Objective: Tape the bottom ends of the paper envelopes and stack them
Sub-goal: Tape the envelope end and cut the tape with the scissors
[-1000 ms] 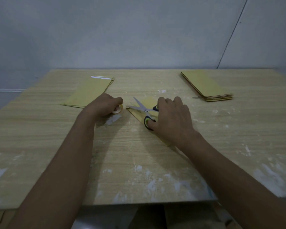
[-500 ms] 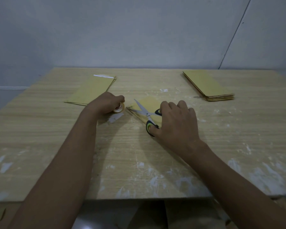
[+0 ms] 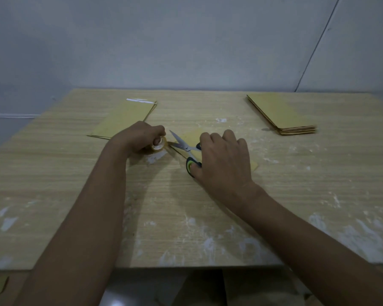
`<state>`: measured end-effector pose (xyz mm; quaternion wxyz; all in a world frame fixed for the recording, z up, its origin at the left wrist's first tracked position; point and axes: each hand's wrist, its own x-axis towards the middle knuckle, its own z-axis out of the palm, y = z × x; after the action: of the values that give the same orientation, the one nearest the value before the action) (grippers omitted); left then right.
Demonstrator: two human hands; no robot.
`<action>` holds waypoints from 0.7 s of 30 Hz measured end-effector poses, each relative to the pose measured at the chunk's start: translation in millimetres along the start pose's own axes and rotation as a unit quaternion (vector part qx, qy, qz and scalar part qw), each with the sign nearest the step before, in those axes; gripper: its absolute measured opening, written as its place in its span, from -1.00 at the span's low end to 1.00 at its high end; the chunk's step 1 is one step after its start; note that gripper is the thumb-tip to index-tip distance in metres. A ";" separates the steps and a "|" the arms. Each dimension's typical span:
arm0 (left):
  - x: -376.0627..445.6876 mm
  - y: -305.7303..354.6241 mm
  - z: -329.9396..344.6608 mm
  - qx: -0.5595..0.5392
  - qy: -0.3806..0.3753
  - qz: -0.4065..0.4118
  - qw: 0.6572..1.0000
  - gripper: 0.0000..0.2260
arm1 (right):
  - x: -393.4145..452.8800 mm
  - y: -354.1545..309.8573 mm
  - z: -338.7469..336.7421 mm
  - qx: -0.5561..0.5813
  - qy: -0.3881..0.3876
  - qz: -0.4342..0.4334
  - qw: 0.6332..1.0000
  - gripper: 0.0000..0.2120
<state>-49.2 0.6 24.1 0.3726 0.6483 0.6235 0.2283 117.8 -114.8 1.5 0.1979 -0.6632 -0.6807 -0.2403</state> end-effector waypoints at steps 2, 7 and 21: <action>0.3 0.3 0.4 -0.004 -0.002 -0.006 1.000 -0.71 | 3.6 -4.7 0.2 -0.007 -0.003 -0.007 1.000 -0.63; 2.6 -0.8 -1.0 0.011 -0.017 0.001 1.000 -0.68 | 9.3 -11.9 2.7 0.003 -0.032 -0.042 0.999 -0.76; 17.3 -10.0 -1.1 -0.127 0.061 0.082 0.987 -0.70 | 11.6 2.5 20.4 0.126 -0.132 -0.046 0.982 -0.56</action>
<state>-54.4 17.2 14.2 0.3934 0.6295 0.5558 0.3742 120.7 -93.3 -8.0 0.1769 -0.6268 -0.7554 -0.0723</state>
